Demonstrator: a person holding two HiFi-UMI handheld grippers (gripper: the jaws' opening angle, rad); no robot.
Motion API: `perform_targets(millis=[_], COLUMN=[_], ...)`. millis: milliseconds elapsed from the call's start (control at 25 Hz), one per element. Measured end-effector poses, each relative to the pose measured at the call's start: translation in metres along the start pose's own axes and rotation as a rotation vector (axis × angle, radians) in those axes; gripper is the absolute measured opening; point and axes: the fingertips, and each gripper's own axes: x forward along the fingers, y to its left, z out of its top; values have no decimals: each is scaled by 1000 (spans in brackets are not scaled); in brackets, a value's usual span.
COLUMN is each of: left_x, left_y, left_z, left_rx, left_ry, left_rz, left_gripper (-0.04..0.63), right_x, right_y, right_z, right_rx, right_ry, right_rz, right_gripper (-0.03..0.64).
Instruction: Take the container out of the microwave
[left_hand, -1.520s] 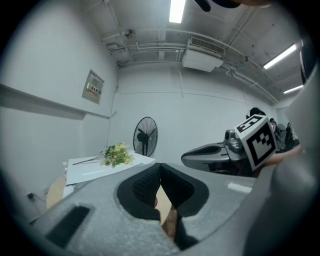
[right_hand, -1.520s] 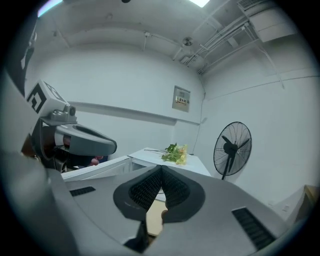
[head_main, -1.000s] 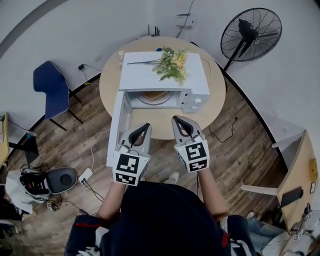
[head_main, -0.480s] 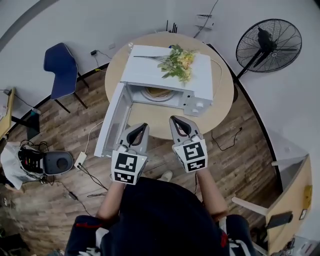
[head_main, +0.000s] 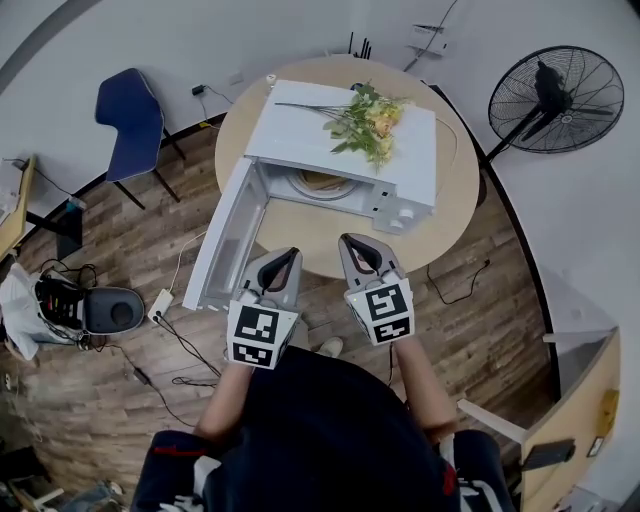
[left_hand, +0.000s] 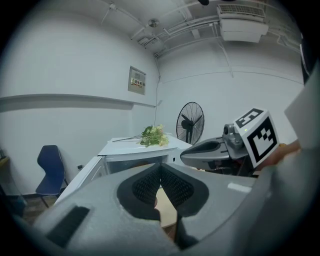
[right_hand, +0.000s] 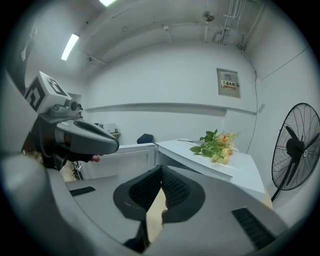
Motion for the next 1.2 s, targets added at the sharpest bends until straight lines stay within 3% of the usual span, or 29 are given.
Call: perform_targets(millis=[320, 600, 920, 1200], left_x=[40, 68, 88, 92], left_y=[27, 48, 62, 71], left_z=[-3, -14, -37, -56], left_rx=[-23, -42, -50, -95], left_ry=[18, 47, 83, 116], left_rz=[-35, -74, -97, -96], left_gripper=[14, 14, 14, 14], right_x=[47, 94, 146, 185], right_y=[-11, 0, 2, -16], right_z=[-1, -11, -71, -114], right_rx=[-34, -153, -246, -390], right_ry=[55, 165, 381, 514], right_rz=[25, 100, 229, 205], right_gripper=[6, 6, 6, 8])
